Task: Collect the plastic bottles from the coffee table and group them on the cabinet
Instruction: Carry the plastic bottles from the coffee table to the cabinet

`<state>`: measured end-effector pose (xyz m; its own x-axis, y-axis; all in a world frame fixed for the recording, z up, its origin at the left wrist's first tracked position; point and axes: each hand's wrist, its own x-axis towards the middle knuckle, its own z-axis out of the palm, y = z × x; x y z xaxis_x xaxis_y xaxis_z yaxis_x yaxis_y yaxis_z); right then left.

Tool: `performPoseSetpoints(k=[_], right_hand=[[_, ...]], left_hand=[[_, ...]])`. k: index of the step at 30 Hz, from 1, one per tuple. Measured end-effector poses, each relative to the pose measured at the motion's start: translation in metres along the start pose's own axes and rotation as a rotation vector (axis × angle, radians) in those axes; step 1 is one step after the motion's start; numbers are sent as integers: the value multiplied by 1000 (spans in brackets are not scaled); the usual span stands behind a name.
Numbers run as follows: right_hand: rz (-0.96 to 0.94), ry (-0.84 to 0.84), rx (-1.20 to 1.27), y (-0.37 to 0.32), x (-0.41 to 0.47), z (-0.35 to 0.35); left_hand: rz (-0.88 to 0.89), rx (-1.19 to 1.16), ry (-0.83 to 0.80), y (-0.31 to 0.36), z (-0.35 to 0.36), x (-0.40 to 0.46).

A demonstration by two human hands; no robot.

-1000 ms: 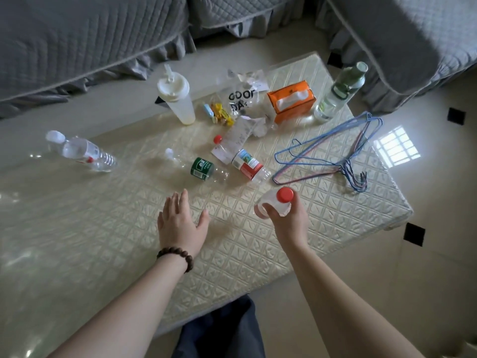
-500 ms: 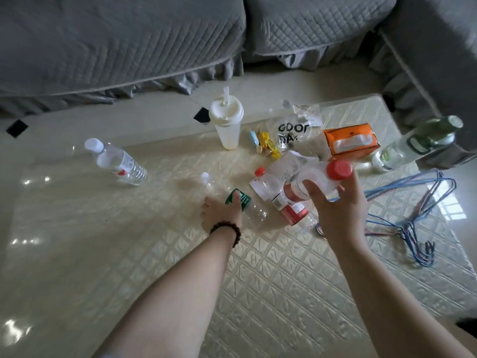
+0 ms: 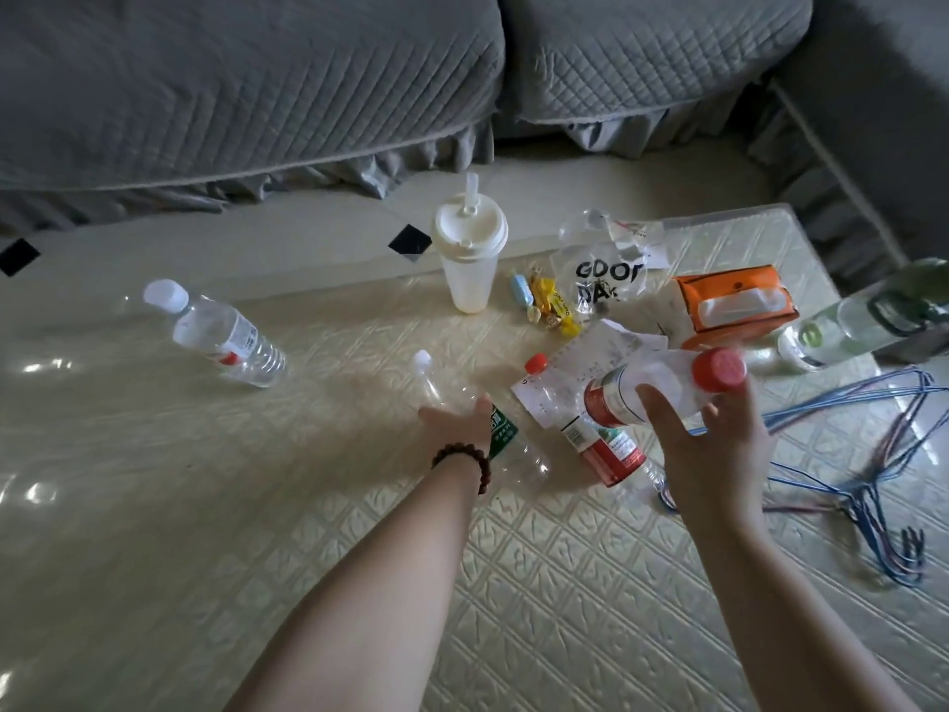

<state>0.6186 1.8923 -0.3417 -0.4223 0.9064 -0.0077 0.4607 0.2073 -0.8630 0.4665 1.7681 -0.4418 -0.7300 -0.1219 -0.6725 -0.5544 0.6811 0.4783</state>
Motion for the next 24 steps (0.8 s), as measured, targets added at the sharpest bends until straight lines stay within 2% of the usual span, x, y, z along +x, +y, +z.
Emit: performPoseSetpoints(k=[6,16,24], right_hand=[[60,-21,-2,-29,-16,-6],[71,-45,12,-152,-69,-69],[19,24,-6,-221,-142,-138]], left_hand=[[317,-95,15,11,-52,-39],[532,-82,55,55,-195,-166],[776,-72,-23,33,-268,-264]])
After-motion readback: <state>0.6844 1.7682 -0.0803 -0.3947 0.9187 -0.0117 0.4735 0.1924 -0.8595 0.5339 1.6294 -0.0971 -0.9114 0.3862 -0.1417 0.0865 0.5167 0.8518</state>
